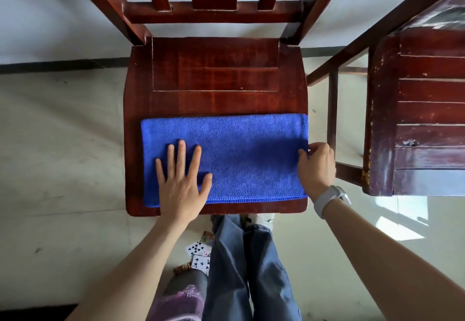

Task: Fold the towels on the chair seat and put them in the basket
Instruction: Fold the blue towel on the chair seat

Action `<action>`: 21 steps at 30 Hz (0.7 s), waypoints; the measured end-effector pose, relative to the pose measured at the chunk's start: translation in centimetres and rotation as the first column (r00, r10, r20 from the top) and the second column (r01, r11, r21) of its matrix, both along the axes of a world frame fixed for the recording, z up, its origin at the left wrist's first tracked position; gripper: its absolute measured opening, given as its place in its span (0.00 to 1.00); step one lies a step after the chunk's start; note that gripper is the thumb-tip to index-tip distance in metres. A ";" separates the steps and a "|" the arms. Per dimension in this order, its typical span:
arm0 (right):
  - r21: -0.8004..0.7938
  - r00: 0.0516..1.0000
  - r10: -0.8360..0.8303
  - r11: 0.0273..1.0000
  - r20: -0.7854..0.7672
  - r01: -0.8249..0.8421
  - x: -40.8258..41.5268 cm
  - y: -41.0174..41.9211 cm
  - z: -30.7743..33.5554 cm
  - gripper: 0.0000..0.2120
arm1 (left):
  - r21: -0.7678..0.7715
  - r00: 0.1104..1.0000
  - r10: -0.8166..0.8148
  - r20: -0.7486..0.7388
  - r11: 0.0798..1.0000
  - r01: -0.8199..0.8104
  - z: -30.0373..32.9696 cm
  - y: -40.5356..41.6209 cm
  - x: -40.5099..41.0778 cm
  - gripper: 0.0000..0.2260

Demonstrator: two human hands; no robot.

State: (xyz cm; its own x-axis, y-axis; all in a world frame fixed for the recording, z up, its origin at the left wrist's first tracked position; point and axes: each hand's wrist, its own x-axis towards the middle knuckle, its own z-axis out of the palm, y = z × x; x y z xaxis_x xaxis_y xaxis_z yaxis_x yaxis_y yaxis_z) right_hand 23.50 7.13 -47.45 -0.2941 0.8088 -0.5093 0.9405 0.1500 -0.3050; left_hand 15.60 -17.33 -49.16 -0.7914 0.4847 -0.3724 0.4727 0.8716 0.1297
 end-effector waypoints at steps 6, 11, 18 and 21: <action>-0.102 0.985 0.008 0.995 0.174 0.010 -1.1 0.6 0.6 0.09 | -0.006 1.000 -0.003 0.015 1.000 0.003 0.0 0.0 -0.1 0.28; -0.140 0.980 0.056 0.990 0.189 -0.029 -1.4 1.0 1.1 0.07 | -0.023 1.000 -0.002 0.029 1.000 0.003 0.2 0.1 -0.2 0.29; -0.446 0.958 -0.206 0.889 -0.198 0.099 -0.8 1.8 3.8 0.11 | 0.026 0.991 0.041 0.130 0.999 -0.045 1.1 0.3 -0.5 0.29; -0.607 0.909 -0.212 0.793 -0.359 -0.056 -1.8 1.0 6.1 0.10 | 0.190 0.963 0.145 0.226 0.963 -0.190 1.9 0.3 -1.2 0.23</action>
State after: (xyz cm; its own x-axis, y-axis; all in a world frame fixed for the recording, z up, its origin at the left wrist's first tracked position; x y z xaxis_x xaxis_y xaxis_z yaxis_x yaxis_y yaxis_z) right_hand 21.67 8.18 -41.31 -0.5228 0.4121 -0.7463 0.7204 -0.2545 -0.6452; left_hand 14.44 -16.99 -47.26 -0.7835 0.4361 -0.4427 0.2654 0.8790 0.3962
